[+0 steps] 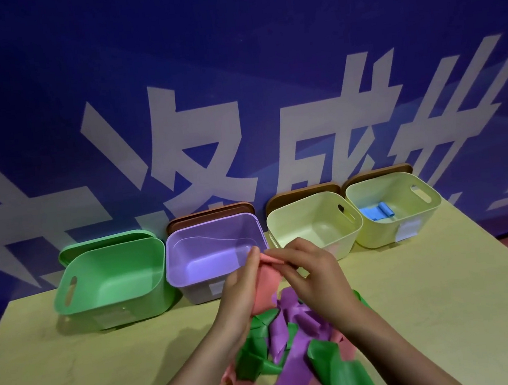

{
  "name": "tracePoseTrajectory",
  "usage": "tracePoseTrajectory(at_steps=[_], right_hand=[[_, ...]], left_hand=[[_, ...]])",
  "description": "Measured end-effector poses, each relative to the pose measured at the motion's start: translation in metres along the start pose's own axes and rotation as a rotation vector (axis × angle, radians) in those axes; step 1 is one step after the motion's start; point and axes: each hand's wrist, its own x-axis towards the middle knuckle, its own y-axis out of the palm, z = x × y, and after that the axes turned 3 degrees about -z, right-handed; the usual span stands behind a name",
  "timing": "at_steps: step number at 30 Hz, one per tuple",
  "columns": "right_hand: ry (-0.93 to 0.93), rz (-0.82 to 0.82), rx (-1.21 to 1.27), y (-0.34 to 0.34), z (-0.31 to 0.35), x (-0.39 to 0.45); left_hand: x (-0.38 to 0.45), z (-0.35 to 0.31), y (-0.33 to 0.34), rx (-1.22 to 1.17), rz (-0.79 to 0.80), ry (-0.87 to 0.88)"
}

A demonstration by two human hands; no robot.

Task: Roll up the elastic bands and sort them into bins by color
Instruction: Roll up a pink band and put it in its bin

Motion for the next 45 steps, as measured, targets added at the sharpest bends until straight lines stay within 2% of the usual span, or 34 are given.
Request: tracePoseTrajectory(at_steps=[2,4,7,11,14,18,24,32,36,40,45], right_hand=[[-0.068,0.062,-0.052,-0.001,0.0,-0.001],[-0.053,0.12,0.007,-0.003,-0.001,0.0],[0.133,0.137,0.225,-0.006,0.0,-0.001],[0.497,0.093,0.462,-0.002,0.008,0.004],[0.557,0.129,0.527,-0.001,0.007,0.008],[0.605,0.072,0.597,0.002,0.003,0.008],[0.517,0.047,0.479,0.007,-0.002,0.003],[0.155,0.018,0.127,0.001,-0.003,0.004],[0.116,0.066,0.105,-0.002,-0.004,0.003],[0.069,0.124,0.085,-0.003,-0.005,0.001],[-0.013,0.075,-0.031,0.0,-0.009,-0.003]], left_hand=[[0.001,0.0,0.001,-0.015,-0.02,0.005],[0.001,-0.001,0.001,-0.004,-0.015,0.013],[0.004,-0.001,-0.001,0.011,-0.01,0.041],[0.009,0.002,-0.004,0.1,0.018,0.103],[0.01,0.002,-0.005,0.142,0.046,0.119],[0.009,0.002,-0.009,0.171,0.037,0.084],[0.005,0.001,-0.007,0.123,0.082,0.032],[0.008,0.004,-0.006,-0.094,0.181,-0.057],[0.01,0.005,-0.007,-0.104,0.236,-0.029],[0.009,0.007,-0.009,-0.069,0.212,0.014],[0.006,0.008,-0.006,-0.115,0.17,-0.028]])
